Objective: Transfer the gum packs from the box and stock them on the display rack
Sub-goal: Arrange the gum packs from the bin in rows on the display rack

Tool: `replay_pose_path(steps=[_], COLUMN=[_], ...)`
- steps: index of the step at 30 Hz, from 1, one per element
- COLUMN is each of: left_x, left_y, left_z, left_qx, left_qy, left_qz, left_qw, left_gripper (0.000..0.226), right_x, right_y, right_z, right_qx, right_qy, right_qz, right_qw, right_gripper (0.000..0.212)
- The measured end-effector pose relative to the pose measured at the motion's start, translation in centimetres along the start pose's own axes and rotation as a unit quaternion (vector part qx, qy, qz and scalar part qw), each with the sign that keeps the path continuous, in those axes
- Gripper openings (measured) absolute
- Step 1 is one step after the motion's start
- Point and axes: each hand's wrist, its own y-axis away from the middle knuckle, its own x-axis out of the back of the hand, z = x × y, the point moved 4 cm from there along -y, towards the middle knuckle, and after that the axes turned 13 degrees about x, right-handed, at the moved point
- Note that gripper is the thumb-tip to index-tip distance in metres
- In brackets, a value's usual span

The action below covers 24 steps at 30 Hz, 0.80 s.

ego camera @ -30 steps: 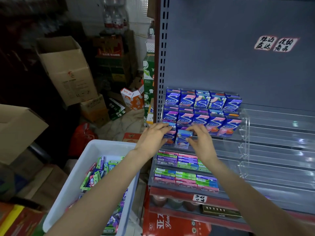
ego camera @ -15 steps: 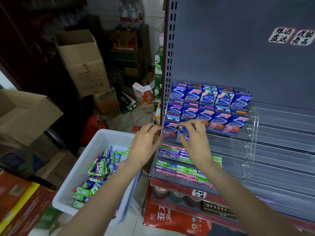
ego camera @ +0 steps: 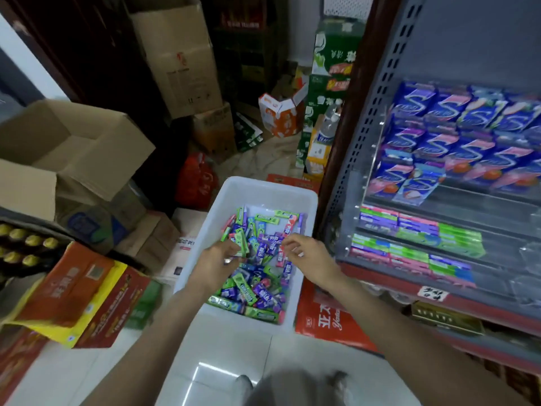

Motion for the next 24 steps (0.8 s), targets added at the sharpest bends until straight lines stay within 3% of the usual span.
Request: replay_pose_path(steps=[7,13,18,24], left_x=[-2.2,-4.1,-4.4,-4.0], left_y=[-2.7,-5.1,-5.9,-6.2], left_z=[-7.2,-8.8,-9.5,-9.7], left_qx=[-0.04,-0.116,-0.102,-0.067], left_qy=[-0.133,-0.21,-0.16,-0.064], left_qz=[-0.136,-0.158,-0.195,-0.19], left_qw=[0.981,0.958,0.962,0.977], left_gripper=[0.05,0.069,0.074,0.078], right_x=[-9.1,-12.4,-12.4,-11.0], right_y=[-1.9,-3.1,-4.3,-3.9], right_z=[1.9,3.4,5.0,4.7], right_qx=[-0.108,-0.159,-0.189,-0.184], right_qy=[-0.002,0.029,0.077,-0.02], right_qz=[-0.085,-0.15,-0.146,-0.074], right_qw=[0.991,0.975,0.968,0.98], right_gripper=[0.051,0.055,0.044,0.025])
